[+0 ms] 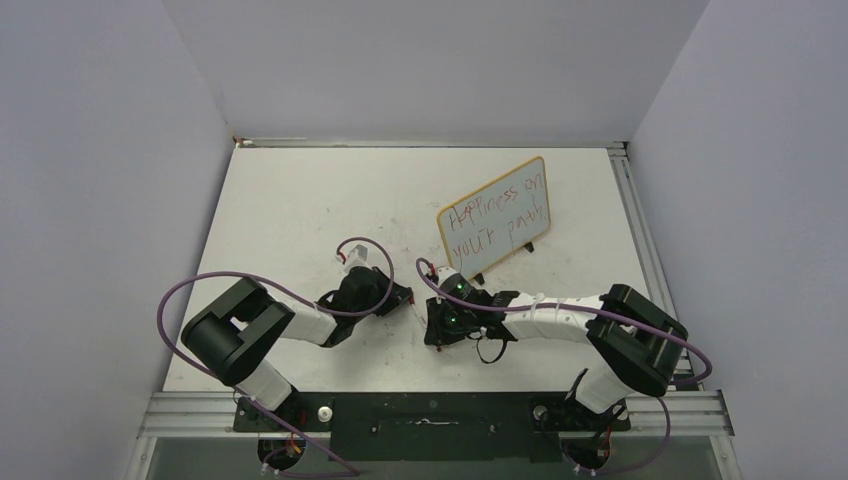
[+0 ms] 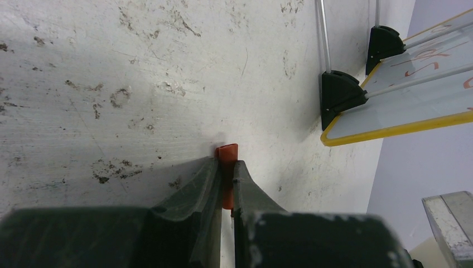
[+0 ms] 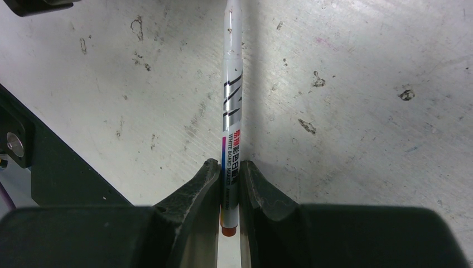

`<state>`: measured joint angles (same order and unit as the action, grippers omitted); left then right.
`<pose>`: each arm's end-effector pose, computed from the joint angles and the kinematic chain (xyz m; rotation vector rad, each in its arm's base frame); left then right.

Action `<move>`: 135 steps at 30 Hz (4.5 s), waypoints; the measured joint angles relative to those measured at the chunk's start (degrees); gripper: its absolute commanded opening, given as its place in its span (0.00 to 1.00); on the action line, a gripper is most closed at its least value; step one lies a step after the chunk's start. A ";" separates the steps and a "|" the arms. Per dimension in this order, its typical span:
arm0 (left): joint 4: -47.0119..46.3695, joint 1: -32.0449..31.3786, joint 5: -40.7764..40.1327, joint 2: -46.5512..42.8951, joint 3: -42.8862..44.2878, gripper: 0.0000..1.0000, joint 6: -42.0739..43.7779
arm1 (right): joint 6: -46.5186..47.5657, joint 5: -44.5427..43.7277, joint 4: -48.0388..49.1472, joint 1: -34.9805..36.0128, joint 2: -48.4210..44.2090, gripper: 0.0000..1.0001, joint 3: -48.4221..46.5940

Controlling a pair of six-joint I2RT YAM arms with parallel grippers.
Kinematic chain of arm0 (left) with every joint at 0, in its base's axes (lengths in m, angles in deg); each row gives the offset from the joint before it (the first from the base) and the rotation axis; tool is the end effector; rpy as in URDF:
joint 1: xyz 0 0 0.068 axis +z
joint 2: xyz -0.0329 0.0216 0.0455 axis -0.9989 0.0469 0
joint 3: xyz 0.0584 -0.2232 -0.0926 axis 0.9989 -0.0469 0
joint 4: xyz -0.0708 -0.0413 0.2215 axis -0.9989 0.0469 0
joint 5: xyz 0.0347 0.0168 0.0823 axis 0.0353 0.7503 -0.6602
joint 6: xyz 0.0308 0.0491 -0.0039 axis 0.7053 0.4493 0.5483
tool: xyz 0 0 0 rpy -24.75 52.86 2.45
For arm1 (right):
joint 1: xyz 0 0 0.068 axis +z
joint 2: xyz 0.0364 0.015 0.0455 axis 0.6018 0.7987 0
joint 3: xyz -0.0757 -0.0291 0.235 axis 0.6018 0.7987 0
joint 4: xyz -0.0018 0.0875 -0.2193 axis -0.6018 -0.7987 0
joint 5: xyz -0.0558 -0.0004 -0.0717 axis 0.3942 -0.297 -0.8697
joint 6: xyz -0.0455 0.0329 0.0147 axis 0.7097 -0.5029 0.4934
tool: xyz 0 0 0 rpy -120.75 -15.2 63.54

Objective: Write a sentence on the whiteboard
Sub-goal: Close the whiteboard marker at the center of the board.

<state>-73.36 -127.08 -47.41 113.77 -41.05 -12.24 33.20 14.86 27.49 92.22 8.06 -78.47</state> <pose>0.1986 -0.1612 0.1084 -0.6054 2.2376 -0.9681 0.1453 0.2260 0.1369 -0.5046 2.6759 0.8919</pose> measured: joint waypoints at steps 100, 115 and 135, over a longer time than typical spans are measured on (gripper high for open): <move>0.55 -2.67 -8.72 -4.28 1.40 0.18 0.59 | -0.31 -17.00 13.33 2.80 5.29 0.05 -0.74; 14.19 -4.70 -4.28 -12.50 2.16 0.55 5.40 | 0.02 -21.62 15.56 2.95 5.46 0.05 0.20; 12.22 5.68 19.52 -30.49 1.95 0.71 16.20 | 2.29 -0.13 23.30 -0.94 -20.46 0.05 12.52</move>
<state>-61.15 -121.40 -27.89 83.28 -39.10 3.96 35.49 14.73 50.79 91.28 -12.40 -65.94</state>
